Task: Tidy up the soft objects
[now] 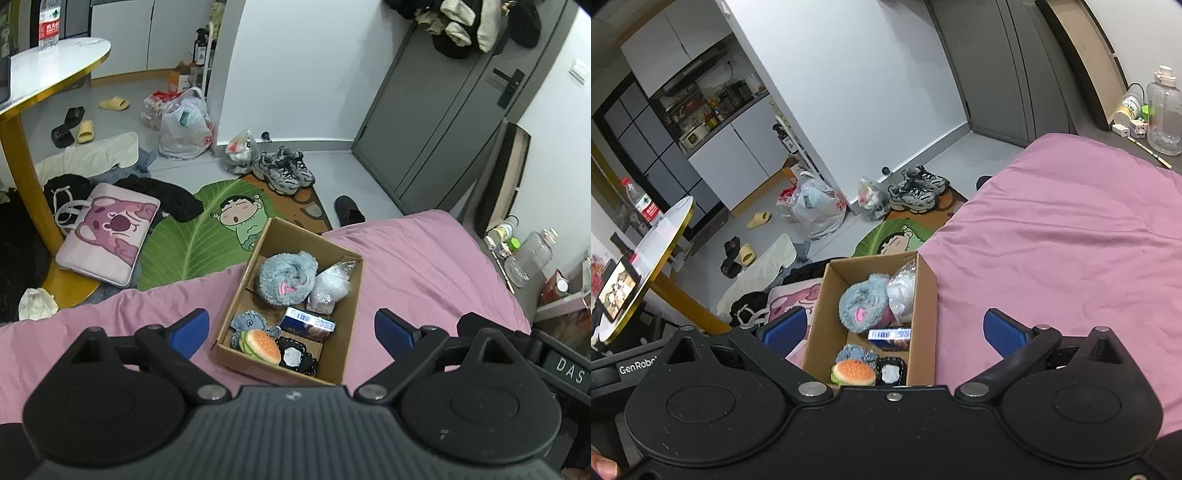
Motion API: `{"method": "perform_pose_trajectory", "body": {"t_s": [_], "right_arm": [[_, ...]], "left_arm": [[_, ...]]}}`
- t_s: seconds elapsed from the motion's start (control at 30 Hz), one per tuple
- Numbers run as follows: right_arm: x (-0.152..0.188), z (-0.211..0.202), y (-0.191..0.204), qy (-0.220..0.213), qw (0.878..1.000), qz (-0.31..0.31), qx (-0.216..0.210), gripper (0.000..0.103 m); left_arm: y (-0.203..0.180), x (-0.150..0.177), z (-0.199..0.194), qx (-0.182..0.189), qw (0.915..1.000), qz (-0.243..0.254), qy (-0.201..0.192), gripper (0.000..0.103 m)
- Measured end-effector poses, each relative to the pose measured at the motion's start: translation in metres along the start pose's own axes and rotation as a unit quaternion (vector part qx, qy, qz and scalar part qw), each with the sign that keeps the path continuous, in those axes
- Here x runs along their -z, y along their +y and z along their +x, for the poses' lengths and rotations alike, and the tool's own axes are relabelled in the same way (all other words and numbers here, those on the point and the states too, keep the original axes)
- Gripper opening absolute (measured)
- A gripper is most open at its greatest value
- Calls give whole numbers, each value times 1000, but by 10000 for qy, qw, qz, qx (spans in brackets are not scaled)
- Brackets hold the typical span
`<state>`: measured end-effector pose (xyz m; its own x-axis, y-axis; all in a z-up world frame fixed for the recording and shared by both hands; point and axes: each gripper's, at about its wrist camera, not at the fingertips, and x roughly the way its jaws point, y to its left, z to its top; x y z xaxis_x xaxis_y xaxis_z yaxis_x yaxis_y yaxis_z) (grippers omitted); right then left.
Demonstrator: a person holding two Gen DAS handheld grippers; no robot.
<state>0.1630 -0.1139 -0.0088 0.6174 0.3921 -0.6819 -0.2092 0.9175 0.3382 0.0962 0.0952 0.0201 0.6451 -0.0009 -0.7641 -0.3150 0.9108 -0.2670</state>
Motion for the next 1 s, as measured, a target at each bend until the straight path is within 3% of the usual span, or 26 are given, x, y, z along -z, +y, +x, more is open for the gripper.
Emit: {"method": "perform_pose_trajectory", "body": {"t_s": [0.17,1.0], "right_arm": [[11,-19,6,-47,9999,-113,-9,103],[54,-86,8,-243,9985,-488,79,103]], "left_arm": [[1,14,-18,16,9999,136,-77,101],[11,72,-84,79,9975,649,-270,102]]}}
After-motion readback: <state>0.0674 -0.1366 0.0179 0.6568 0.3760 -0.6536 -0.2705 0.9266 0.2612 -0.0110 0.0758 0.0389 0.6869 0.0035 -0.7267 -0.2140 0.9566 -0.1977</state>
